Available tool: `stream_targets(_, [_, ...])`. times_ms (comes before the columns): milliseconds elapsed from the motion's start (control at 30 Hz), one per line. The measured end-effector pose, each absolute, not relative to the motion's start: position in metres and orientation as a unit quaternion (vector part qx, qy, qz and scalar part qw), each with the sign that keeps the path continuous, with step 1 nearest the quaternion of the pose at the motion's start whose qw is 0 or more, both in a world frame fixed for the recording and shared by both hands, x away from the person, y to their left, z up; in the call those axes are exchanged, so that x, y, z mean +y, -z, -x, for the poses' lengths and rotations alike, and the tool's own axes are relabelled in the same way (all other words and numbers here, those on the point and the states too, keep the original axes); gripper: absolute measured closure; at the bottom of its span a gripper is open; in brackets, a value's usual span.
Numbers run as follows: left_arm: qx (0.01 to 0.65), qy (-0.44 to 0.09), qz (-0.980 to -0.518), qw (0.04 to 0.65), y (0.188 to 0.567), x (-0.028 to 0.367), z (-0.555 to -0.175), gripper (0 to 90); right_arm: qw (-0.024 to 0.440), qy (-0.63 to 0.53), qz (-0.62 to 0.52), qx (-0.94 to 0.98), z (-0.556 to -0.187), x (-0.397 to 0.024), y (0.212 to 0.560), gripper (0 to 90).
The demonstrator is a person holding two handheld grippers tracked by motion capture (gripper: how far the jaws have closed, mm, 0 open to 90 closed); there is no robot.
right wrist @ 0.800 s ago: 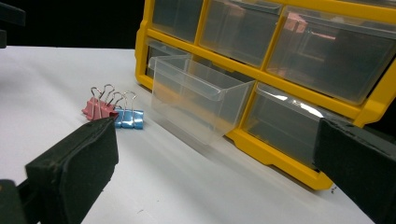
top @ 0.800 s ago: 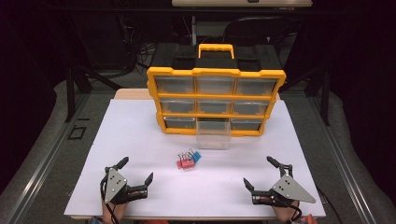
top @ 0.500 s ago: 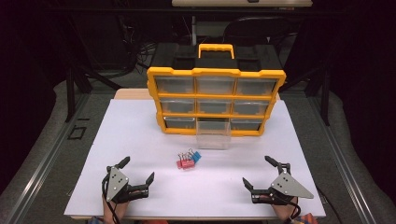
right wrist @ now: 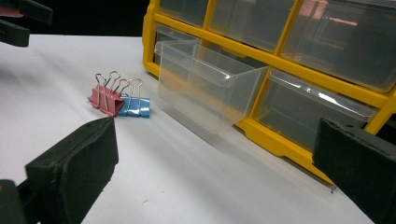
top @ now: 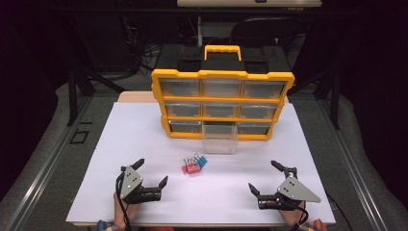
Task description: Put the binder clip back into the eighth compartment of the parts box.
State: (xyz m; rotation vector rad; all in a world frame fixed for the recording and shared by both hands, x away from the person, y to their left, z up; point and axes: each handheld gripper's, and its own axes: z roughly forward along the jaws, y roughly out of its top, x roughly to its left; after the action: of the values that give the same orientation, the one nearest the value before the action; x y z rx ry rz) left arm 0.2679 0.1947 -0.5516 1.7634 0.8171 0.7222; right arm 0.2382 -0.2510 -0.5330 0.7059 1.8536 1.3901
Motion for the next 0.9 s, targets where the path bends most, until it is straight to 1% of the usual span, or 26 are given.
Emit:
stream_targets(400, [0.31,-0.266,-0.766,0.496,0.549,0.166,-0.279,0.0,0.353,-0.533,-0.272,0.719,-0.239,-0.251,0.533,0.0])
stream_targets(900, [0.279,-0.253,-0.791,0.482,0.547,0.138,-0.289,0.0,0.342,-0.529,-0.274,0.727,-0.241,-0.251,0.534,0.0])
